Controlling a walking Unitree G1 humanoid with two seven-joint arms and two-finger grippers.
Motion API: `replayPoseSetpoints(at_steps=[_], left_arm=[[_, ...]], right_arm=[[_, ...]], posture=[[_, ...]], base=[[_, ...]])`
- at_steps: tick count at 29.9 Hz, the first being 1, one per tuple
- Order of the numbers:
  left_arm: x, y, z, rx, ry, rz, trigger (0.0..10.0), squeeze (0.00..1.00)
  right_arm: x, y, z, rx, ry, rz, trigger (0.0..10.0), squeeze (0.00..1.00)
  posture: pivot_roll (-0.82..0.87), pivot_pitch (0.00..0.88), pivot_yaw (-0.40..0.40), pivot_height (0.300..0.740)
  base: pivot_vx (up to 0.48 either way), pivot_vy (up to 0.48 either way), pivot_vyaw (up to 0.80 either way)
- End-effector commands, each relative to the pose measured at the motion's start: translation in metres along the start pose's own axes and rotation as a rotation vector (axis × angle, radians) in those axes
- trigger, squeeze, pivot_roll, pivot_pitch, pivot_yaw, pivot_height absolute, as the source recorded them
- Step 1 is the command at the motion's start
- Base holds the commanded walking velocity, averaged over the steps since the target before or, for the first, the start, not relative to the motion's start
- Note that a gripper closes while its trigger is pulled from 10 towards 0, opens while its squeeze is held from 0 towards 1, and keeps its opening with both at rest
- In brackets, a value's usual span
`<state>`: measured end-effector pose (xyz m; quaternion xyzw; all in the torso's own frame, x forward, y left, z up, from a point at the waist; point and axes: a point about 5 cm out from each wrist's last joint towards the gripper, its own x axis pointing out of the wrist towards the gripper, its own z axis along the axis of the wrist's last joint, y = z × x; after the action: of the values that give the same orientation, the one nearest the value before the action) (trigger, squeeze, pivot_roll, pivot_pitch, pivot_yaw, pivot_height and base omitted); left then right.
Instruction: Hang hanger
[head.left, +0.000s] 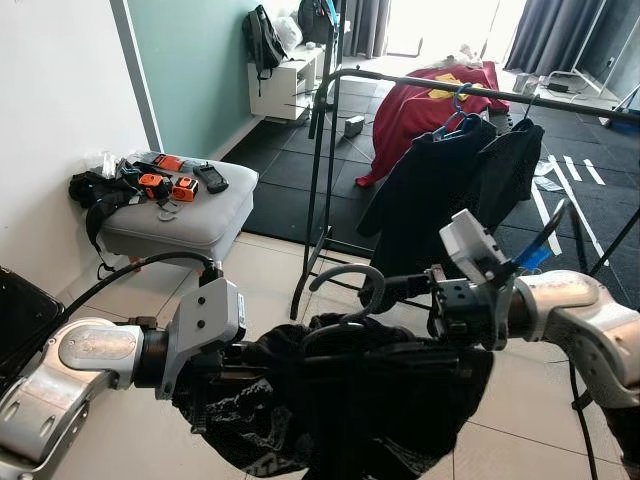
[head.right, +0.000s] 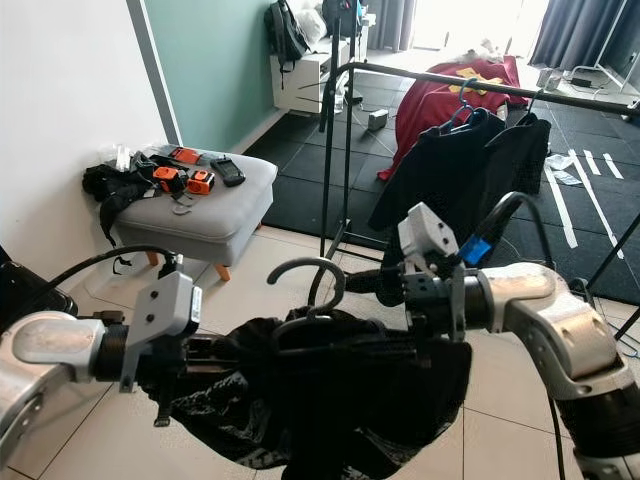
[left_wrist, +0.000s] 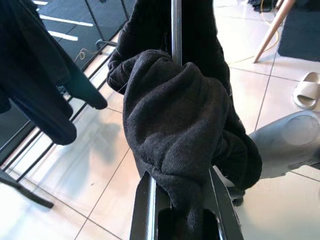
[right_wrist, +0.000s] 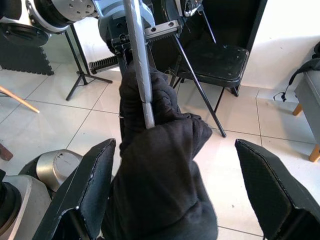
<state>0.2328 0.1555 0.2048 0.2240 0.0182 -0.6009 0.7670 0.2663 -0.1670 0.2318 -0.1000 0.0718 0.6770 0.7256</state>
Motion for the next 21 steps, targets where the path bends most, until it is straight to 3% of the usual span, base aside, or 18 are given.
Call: replayPoseSetpoints(at_steps=[1,8,9,10,11,21], left_arm=[[-0.004,0.002,0.014,0.046,-0.030,-0.017,10.0,0.00],[-0.002,0.002,0.022,0.057,-0.067,-0.034,10.0,0.00],[-0.002,0.002,0.024,0.061,-0.073,-0.040,10.0,0.00],[-0.002,0.002,0.024,0.061,-0.073,-0.040,10.0,0.00],[0.000,0.001,0.026,0.069,-0.081,-0.047,10.0,0.00],[0.011,0.001,0.037,0.097,-0.148,-0.044,10.0,0.00]], right_arm=[[0.006,0.004,-0.003,-0.014,0.027,0.037,10.0,0.00],[0.014,0.007,-0.012,-0.004,0.066,0.072,10.0,0.00],[0.017,0.008,-0.014,0.008,0.071,0.082,5.6,0.00],[0.017,0.008,-0.014,0.008,0.071,0.082,5.6,0.00],[0.020,0.008,-0.016,0.019,0.075,0.090,0.1,0.00],[0.028,0.009,-0.020,0.039,0.078,0.111,0.0,0.00]], posture=[[-0.05,0.021,-0.038,0.740],[-0.05,0.019,-0.040,0.740],[-0.05,0.016,-0.040,0.740],[-0.05,0.016,-0.040,0.740],[-0.05,0.015,-0.041,0.740],[-0.05,0.005,-0.047,0.740]], base=[[0.000,0.000,0.00],[0.000,0.000,0.00],[0.000,0.000,0.00],[0.000,0.000,0.00],[0.000,0.000,0.00],[0.000,0.000,0.00]])
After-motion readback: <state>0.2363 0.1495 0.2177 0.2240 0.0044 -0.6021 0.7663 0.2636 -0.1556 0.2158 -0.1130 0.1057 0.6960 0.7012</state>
